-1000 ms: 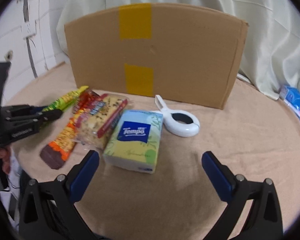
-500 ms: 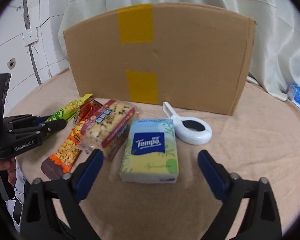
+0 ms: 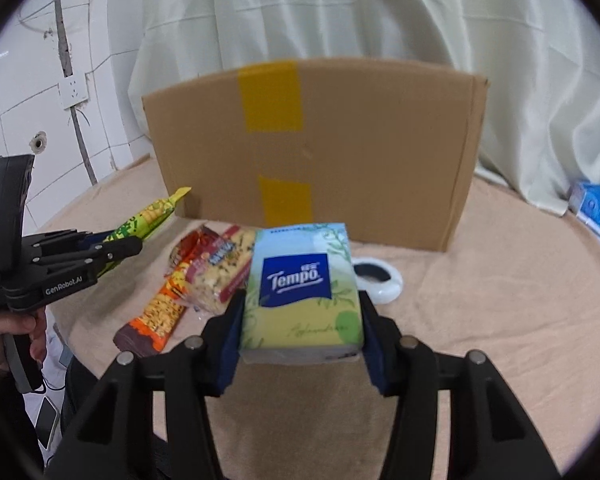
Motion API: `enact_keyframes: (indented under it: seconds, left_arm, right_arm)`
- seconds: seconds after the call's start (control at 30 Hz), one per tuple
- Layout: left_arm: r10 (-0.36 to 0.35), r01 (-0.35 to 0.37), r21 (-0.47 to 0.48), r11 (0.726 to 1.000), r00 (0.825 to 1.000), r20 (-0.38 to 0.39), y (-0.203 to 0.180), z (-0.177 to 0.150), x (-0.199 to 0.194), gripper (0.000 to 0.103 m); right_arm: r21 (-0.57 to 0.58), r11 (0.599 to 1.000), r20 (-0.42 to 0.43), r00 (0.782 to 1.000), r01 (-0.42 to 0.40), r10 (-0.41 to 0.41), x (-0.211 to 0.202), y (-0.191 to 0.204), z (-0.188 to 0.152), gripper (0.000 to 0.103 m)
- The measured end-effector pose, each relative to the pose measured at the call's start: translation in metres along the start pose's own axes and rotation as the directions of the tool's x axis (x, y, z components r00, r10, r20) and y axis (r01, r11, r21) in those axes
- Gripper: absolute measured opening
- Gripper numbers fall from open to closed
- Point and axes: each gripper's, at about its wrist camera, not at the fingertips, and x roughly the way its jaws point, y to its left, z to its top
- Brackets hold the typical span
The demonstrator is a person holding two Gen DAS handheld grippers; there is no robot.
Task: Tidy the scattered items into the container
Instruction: 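Grasp the Tempo tissue pack with the right gripper, then carry snack bar and tissue pack over the box and open both grippers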
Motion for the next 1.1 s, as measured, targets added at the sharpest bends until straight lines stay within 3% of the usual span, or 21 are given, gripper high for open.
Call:
enact_keyframes:
  seconds: [0.3, 0.5, 0.83, 1.1]
  left_arm:
    - [-0.014, 0.014, 0.011, 1.0, 1.0, -0.021, -0.008, -0.009, -0.002, 0.023]
    - [-0.002, 0.002, 0.013, 1.0, 1.0, 0.025, -0.007, 0.004, -0.022, 0.023]
    - [0.007, -0.017, 0.047, 0.999, 0.981, 0.196, -0.01, 0.096, -0.084, 0.023]
    - [-0.001, -0.017, 0.071, 0.997, 0.969, 0.247, -0.013, 0.169, -0.088, 0.023]
  right_arm:
    - [0.003, 1.0, -0.027, 1.0, -0.016, 0.016, 0.008, -0.002, -0.009, 0.056]
    - [-0.003, 1.0, 0.014, 1.0, -0.013, 0.013, -0.011, -0.004, 0.002, 0.056]
    - [-0.046, 0.998, 0.167, 0.986, 0.036, -0.028, -0.065, -0.005, 0.076, 0.056]
    - [-0.07, 0.996, 0.252, 0.967, 0.052, -0.033, -0.085, -0.011, 0.139, 0.056]
